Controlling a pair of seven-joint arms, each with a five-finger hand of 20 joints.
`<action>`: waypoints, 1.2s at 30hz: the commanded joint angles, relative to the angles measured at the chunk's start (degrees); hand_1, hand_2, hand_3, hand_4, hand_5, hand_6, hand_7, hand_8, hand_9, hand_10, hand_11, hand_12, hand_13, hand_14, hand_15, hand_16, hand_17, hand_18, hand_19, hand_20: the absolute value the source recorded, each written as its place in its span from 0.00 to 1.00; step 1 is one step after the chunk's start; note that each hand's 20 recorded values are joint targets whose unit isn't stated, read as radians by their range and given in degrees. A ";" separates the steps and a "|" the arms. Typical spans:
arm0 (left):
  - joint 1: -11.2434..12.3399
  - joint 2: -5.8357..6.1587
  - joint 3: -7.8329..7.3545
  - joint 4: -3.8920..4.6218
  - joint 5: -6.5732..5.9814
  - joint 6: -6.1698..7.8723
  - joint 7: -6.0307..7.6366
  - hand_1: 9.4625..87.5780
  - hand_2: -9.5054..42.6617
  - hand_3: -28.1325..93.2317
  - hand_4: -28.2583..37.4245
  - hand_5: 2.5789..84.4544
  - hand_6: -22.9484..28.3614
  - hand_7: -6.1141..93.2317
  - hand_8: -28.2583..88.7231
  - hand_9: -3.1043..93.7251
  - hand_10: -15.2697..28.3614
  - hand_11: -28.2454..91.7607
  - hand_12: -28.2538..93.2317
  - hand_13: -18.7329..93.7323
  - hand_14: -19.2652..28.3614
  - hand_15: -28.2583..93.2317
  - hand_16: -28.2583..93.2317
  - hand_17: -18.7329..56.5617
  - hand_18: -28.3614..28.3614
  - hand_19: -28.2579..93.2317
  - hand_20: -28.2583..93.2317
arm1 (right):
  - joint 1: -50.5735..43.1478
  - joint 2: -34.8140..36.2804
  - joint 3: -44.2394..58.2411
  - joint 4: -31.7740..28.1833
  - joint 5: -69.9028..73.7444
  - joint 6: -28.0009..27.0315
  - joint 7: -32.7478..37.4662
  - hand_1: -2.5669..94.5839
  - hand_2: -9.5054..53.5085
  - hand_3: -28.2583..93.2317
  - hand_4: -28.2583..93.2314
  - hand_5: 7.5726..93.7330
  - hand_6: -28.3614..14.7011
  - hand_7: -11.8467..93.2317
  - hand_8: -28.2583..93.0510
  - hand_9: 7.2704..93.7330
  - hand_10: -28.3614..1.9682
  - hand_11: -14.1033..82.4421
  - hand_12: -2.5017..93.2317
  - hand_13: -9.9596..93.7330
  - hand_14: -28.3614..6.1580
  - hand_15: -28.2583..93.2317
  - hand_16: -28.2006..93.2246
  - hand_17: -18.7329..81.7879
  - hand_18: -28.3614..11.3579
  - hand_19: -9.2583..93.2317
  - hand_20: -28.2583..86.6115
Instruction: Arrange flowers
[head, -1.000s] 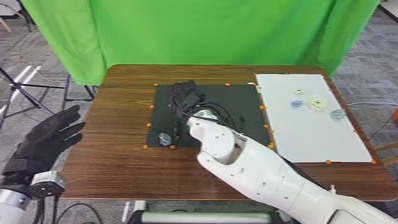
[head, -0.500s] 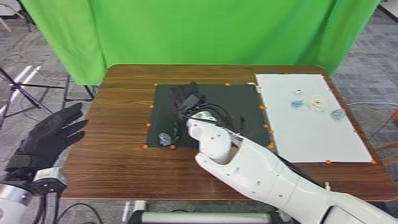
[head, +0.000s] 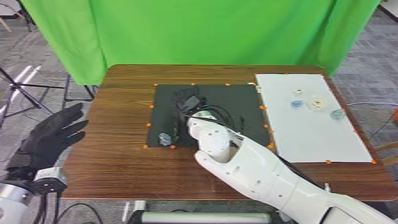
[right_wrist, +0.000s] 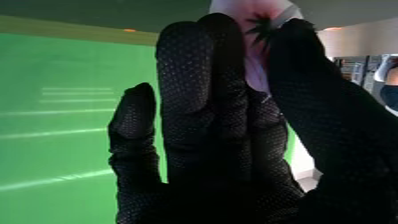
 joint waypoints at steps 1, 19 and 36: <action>-0.07 0.12 0.20 0.23 -0.31 -0.04 -0.85 0.19 0.14 0.81 0.03 0.29 0.48 0.25 0.16 0.24 0.57 0.35 0.38 0.30 0.67 0.40 0.28 0.11 0.80 0.52 0.31 | -0.20 -0.81 0.56 -1.32 -0.78 -2.89 -0.74 0.43 0.00 0.90 0.00 0.68 0.67 0.42 0.20 0.75 0.64 0.41 0.36 0.79 0.76 0.62 0.52 0.43 0.23 0.82 0.68; 0.34 -0.27 -0.08 0.15 -0.21 0.14 -0.57 0.19 0.14 0.81 0.03 0.29 0.48 0.25 0.16 0.24 0.57 0.35 0.38 0.30 0.67 0.41 0.28 0.11 0.80 0.53 0.31 | -0.48 -0.76 1.84 -3.04 -0.28 -5.83 -0.88 0.37 0.00 0.93 0.00 0.59 0.68 0.37 0.10 0.66 0.59 0.41 0.28 0.73 0.72 0.65 0.46 0.39 0.22 0.80 0.69; 2.46 -1.95 -0.78 -0.67 -0.10 0.78 0.70 0.19 0.15 0.81 0.03 0.29 0.49 0.25 0.16 0.24 0.57 0.36 0.38 0.30 0.67 0.41 0.28 0.11 0.80 0.53 0.31 | -0.62 2.21 6.45 -10.60 1.68 -7.02 1.21 0.30 0.00 0.92 0.00 0.51 0.69 0.35 0.11 0.65 0.53 0.40 0.28 0.71 0.67 0.68 0.47 0.37 0.18 0.81 0.71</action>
